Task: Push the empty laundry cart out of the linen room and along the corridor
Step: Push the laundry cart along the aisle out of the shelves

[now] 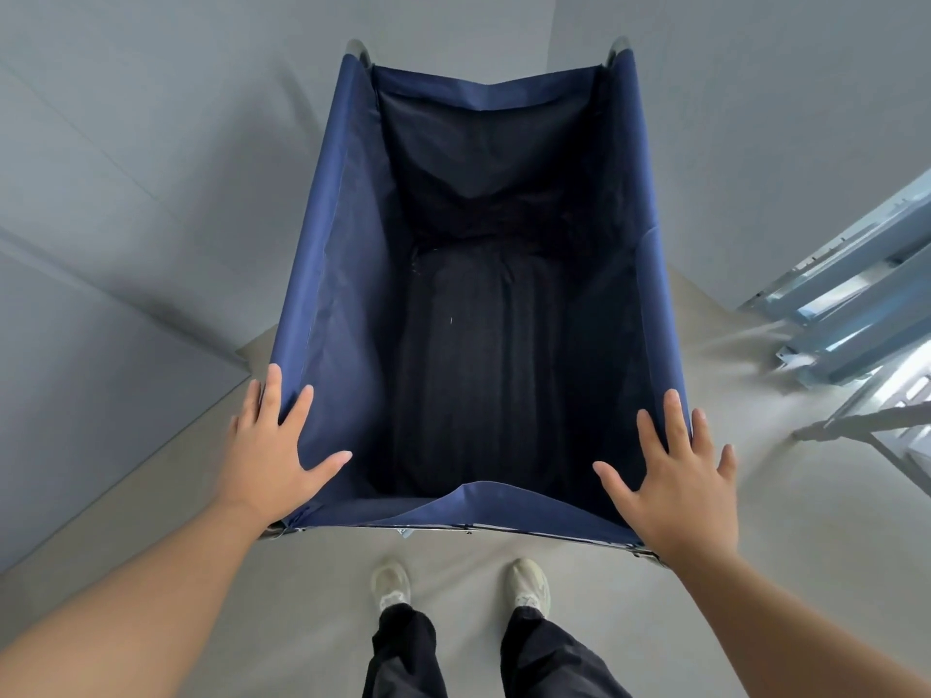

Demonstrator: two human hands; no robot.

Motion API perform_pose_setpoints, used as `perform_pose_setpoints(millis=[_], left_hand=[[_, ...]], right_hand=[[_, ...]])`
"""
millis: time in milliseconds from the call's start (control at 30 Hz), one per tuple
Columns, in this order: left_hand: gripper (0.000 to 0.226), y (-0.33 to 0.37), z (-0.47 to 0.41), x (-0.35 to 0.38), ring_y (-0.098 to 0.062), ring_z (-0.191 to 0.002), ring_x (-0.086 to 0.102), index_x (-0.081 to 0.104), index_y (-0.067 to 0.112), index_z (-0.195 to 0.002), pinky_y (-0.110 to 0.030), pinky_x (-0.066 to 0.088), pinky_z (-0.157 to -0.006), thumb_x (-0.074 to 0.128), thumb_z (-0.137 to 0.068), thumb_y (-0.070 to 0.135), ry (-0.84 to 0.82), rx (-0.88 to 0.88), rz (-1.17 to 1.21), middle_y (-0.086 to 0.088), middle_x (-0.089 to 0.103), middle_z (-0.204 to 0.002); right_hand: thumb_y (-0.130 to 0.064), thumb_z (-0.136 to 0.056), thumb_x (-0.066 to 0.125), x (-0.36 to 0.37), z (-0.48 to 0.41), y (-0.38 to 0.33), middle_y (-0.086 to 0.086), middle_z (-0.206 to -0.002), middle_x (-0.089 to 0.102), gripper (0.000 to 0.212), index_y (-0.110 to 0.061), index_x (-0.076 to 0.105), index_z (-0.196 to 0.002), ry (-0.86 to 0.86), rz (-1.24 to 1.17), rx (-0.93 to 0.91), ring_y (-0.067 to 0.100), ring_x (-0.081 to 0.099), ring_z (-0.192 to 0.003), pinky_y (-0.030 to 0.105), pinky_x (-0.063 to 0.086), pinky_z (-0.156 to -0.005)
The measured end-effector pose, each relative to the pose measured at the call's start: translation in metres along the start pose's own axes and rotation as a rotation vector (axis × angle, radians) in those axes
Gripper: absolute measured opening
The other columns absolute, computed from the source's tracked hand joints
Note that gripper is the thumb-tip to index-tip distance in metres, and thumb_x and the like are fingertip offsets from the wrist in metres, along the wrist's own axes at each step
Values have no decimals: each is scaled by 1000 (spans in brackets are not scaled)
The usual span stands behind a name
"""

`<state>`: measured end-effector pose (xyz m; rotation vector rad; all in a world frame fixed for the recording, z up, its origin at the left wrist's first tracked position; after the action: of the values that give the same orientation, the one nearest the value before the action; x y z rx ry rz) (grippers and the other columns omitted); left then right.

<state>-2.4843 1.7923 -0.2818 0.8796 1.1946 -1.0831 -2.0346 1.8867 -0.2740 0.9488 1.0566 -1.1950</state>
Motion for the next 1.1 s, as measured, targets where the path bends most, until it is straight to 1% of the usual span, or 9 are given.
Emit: perform_pose_setpoints(millis=[267,433,600,800,867,933,1000,1100], left_hand=[[102,-35,-38,-6,-50,-145,30,48,14,-148,-61,44,-103,37,-75,84,-13,67,6,-21,12,-167],[102,-56,-61,-11,-50,-145,29,48,15,-149,-60,44,-104,36,-75,84,-9,111,10,-21,13,-167],[102,-73,-83,-19,-48,-145,29,48,14,-148,-60,44,-105,37,-75,84,7,156,26,-21,13,-167],[103,-92,-108,-23,-49,-147,27,46,16,-150,-60,40,-109,36,-75,85,-1,180,30,-20,11,-169],[100,-96,-115,-25,-49,-148,26,44,16,-151,-60,40,-108,42,-77,83,-1,191,24,-20,9,-169],[96,-102,-122,-25,-48,-149,24,43,16,-152,-60,41,-109,54,-81,79,0,208,12,-19,6,-169],[95,-107,-130,-25,-48,-149,24,43,16,-152,-59,40,-110,63,-80,74,6,222,15,-19,6,-169],[94,-113,-142,-28,-49,-149,25,45,15,-151,-59,41,-109,66,-79,72,8,236,19,-19,8,-169]], right_hand=[[-75,-88,39,-2,-7,-39,6,-169,16,84,-19,43,-151,40,-6,56,37,22,-152,62,26,-116],[-74,-90,40,-4,-11,-63,7,-168,19,82,-17,46,-148,75,-17,87,39,26,-149,63,28,-114],[-70,-87,52,-7,-15,-86,9,-167,22,82,-13,48,-146,101,-44,119,41,29,-148,65,29,-112],[-73,-89,45,-10,-21,-109,8,-168,20,83,-15,46,-148,110,-28,151,40,28,-149,64,28,-113],[-74,-91,40,-11,-23,-115,8,-168,20,82,-15,45,-148,118,-23,157,39,28,-149,64,28,-113],[-74,-89,40,-10,-25,-122,8,-167,20,83,-15,45,-148,114,-27,167,40,29,-149,64,28,-112],[-74,-88,41,-9,-27,-129,8,-168,19,85,-15,45,-148,107,-27,178,40,28,-149,65,28,-113],[-75,-88,41,-9,-30,-137,7,-168,18,84,-16,45,-148,101,-24,197,40,29,-149,66,28,-112]])
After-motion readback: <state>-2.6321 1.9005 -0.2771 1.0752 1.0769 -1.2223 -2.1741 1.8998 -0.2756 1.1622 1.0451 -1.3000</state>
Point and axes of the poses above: each hand's wrist, its own z-axis away from the middle knuckle, its own x-axis out of the palm, y = z × x, the point moved 8 cm from there along -z, towards the middle knuckle
